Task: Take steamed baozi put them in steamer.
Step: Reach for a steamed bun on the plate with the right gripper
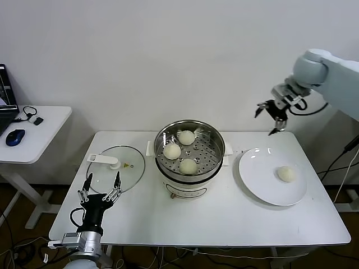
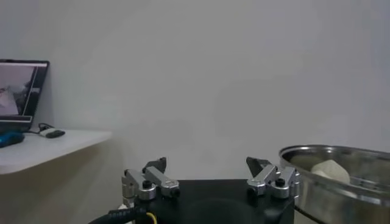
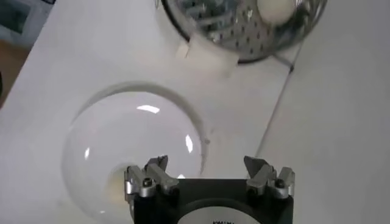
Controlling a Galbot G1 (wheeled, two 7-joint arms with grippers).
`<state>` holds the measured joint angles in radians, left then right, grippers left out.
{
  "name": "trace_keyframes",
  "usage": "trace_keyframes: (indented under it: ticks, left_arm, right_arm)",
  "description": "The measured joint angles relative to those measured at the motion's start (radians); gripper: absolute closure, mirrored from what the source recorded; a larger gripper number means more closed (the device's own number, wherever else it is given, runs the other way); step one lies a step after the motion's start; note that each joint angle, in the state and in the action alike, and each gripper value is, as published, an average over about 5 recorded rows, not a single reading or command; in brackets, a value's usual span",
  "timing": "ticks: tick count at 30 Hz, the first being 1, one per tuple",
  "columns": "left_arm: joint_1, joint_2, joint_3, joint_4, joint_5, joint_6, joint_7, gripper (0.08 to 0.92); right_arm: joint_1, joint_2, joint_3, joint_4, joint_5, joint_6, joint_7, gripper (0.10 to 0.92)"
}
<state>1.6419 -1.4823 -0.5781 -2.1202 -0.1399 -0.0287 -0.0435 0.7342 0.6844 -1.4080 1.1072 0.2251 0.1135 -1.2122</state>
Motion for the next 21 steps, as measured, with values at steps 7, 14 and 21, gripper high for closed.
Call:
trace_keyframes:
  ticks: [7,14,21]
  left_arm:
    - [0.005,-0.001,0.001,-0.004,0.001,0.000,0.000,0.177]
    - [0.013,-0.001,-0.002,-0.012,0.000,0.000,0.000,0.177]
    - [0.016,-0.003,-0.003,-0.007,0.003,0.001,0.000,0.177]
  right_arm:
    - [-0.100,-0.089,0.042,-0.056,-0.035,-0.059,0.008,0.203]
    - [-0.274,-0.116,0.175,-0.115,-0.101,-0.086,0.028,0.203]
    - [-0.435,-0.101,0.314,-0.185,-0.172,-0.079,0.044,0.203]
